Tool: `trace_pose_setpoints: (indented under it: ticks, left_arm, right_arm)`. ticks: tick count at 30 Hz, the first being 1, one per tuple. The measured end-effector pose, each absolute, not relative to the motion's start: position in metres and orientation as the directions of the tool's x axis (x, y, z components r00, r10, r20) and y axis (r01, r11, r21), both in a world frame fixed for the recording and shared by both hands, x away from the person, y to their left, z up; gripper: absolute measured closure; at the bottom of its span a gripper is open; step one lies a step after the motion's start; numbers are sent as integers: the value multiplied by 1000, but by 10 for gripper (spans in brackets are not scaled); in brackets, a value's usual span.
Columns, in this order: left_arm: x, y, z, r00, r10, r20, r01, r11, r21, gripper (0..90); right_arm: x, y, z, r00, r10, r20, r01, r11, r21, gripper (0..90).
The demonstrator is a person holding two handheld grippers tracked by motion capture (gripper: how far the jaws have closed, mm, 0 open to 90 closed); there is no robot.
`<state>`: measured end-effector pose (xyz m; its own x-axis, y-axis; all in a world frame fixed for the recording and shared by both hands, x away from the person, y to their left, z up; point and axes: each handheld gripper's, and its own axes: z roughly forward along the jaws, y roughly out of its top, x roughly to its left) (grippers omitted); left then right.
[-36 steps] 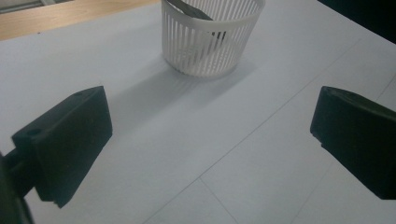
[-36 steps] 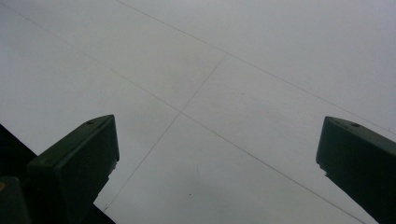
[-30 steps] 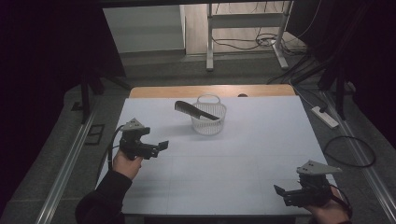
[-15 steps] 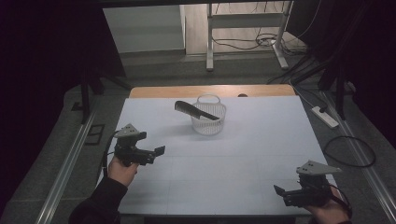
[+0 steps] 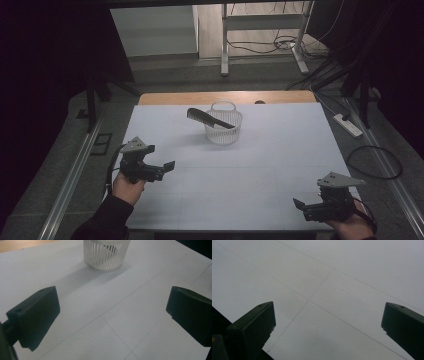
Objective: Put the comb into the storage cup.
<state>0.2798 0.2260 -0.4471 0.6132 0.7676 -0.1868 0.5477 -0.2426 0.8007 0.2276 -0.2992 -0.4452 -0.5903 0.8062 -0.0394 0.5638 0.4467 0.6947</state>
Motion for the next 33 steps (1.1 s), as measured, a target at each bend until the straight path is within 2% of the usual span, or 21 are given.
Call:
trace_pose_setpoints:
  ticks: [33]
  left_arm:
    - [243,242,-449,579,792,-193,565,-219,796,0]
  right_arm:
    - [228,-299,-445,-592,805,-37,564,446,695,0]
